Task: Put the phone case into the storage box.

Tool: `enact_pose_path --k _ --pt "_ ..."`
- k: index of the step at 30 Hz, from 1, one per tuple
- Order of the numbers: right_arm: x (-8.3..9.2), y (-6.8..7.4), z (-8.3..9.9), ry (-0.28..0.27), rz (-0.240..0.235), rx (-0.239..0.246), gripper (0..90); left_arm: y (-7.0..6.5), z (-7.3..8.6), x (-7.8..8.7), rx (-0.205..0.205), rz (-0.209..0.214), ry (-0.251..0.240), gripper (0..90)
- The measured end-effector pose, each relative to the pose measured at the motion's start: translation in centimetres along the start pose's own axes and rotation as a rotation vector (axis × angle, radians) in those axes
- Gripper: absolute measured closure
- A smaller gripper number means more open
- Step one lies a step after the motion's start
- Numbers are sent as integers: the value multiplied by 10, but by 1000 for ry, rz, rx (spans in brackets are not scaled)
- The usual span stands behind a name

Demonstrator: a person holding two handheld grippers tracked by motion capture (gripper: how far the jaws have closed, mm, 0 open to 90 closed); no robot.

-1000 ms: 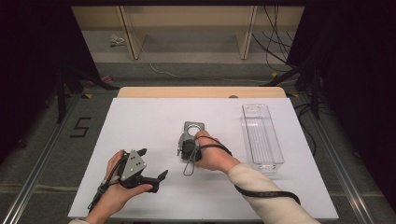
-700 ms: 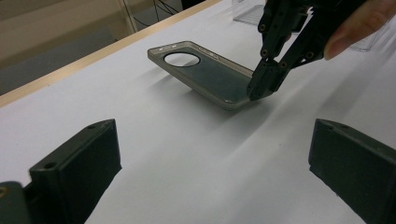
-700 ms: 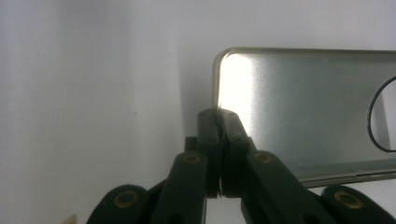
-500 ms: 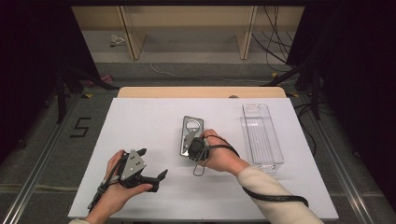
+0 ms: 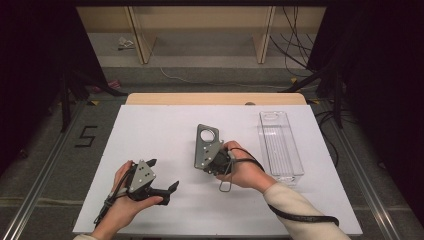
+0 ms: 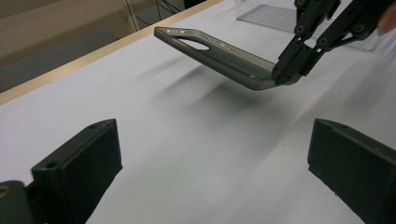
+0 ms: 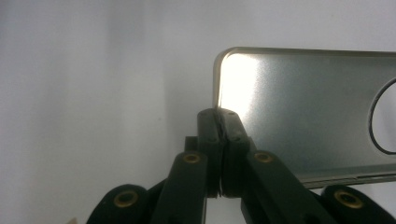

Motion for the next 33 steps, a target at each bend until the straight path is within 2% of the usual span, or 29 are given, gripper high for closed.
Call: enact_pose_path --k 23,28,33 --pt "13 20 5 -75 -7 25 895 5 0 -3 28 -15 7 49" --pt "17 24 6 -82 -7 28 895 15 -7 -8 71 -39 16 80" --pt "16 29 6 -83 -5 39 896 24 -17 -18 109 -34 36 97"
Point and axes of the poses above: each handheld gripper's, and its own axes: x roughly backward along the jaws, z roughly out of its underside, y roughly to its left, the point moved 7 cm from there along -x, roughly forward along the jaws, and after that the axes turned 8 degrees about -z, right-handed, at the moved point
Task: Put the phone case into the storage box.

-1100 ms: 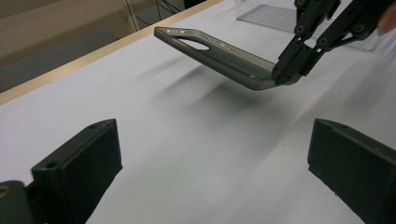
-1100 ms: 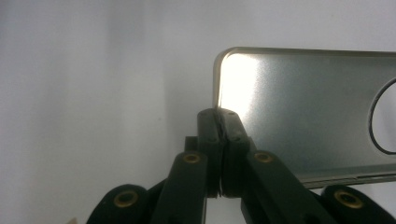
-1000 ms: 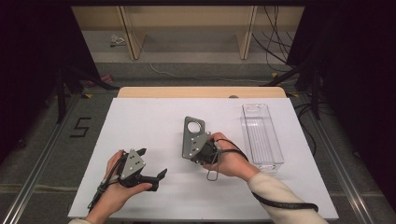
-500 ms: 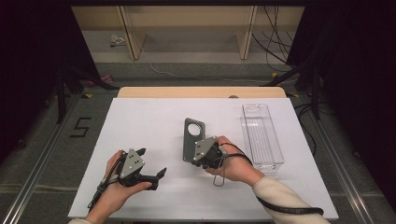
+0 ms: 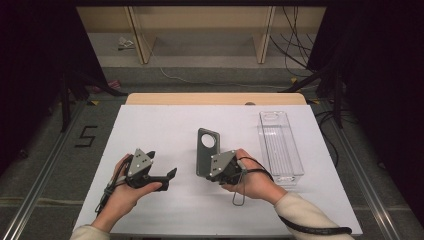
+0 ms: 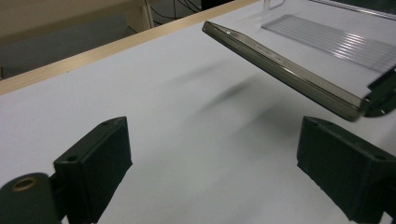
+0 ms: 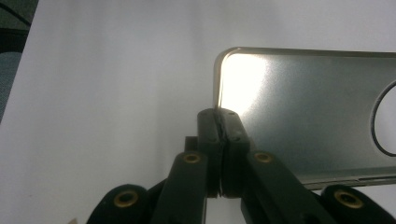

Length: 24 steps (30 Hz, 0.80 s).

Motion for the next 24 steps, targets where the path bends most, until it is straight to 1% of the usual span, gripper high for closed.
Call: enact_pose_path --k 4,7,8,10,13,16,18,19,20,22,24 --pt "1 2 -2 -2 1 4 896 5 -10 -14 27 1 28 126" --pt "1 5 -3 -5 0 8 896 6 -22 -25 55 9 35 153" --pt "1 5 -3 -8 2 19 896 6 -26 -29 63 16 40 156" --pt "1 6 -3 -7 -1 15 895 3 -35 -36 76 30 61 162" --pt "1 8 -3 -3 -3 19 896 -1 -48 -46 82 28 90 192" --pt "2 8 -3 -2 -1 19 895 -5 -60 -57 101 39 114 213" --pt "2 8 -4 -5 -4 23 895 -5 -65 -65 114 34 135 236" --pt "2 7 -4 -9 4 31 895 -6 -67 -69 120 34 149 246" --pt "2 8 -4 -7 -2 27 895 -6 -68 -72 127 34 163 258" --pt "2 8 -5 -12 3 28 896 -6 -70 -79 155 33 183 294" --pt "2 8 -5 -11 1 28 896 -6 -72 -84 180 37 200 309"
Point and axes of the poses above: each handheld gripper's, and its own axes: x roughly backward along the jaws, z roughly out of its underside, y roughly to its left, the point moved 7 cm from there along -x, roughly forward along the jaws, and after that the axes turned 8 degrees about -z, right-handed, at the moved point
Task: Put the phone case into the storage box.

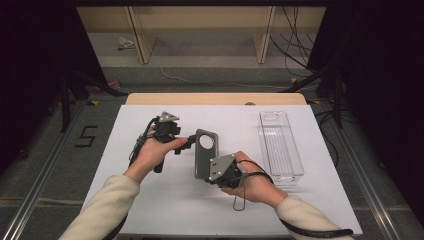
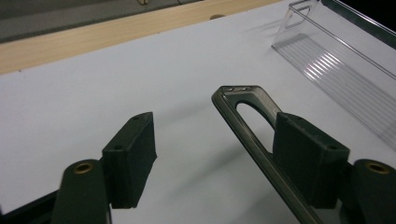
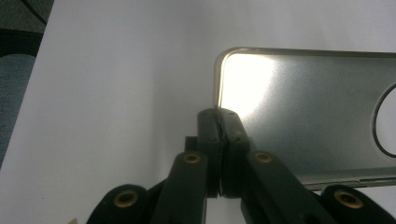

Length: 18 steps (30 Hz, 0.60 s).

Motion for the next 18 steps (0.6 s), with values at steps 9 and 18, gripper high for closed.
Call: enact_pose_path --k 9,18 --pt "-1 1 -1 6 0 8 896 0 -4 -17 90 17 49 395" --pt "-2 1 -1 14 0 14 896 -2 -3 -22 164 33 88 512"
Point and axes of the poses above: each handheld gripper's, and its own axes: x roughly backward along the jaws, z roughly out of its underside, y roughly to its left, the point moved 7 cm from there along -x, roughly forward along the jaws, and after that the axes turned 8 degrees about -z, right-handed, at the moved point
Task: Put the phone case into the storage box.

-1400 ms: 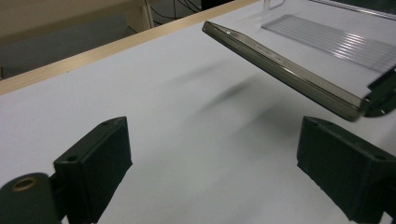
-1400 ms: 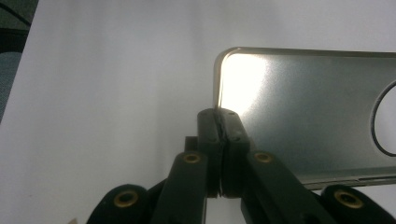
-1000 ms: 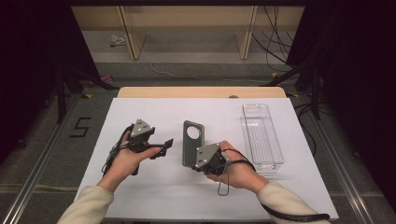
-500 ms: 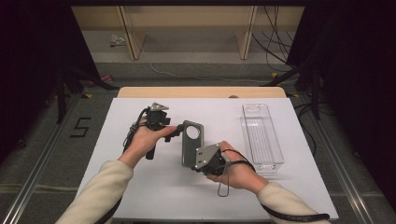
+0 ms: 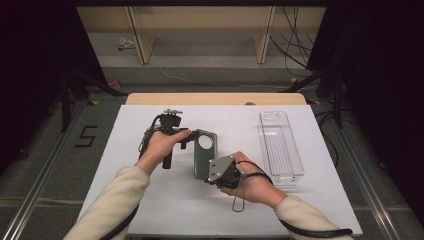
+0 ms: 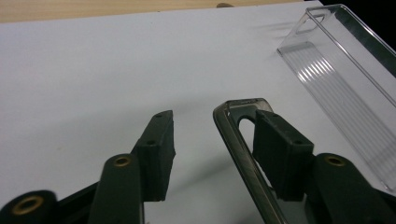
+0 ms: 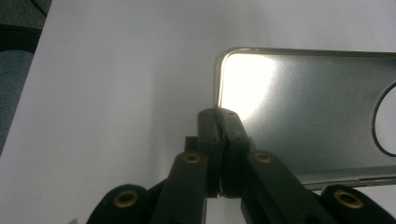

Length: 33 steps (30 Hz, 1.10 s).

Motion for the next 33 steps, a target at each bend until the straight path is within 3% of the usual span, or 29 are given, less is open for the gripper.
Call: enact_pose_path --k 15,17,22,28,33 --pt "-1 1 -1 2 14 20 895 -2 6 -4 86 27 66 673" --pt "-2 0 -1 2 16 24 895 -2 6 -4 85 25 62 700" --pt "-4 0 0 5 17 25 895 -5 3 0 137 48 51 746" --pt "-7 0 2 19 11 29 895 -15 -3 8 183 105 4 797" --pt "-9 -3 4 19 22 30 892 -24 -6 15 161 121 -46 815"
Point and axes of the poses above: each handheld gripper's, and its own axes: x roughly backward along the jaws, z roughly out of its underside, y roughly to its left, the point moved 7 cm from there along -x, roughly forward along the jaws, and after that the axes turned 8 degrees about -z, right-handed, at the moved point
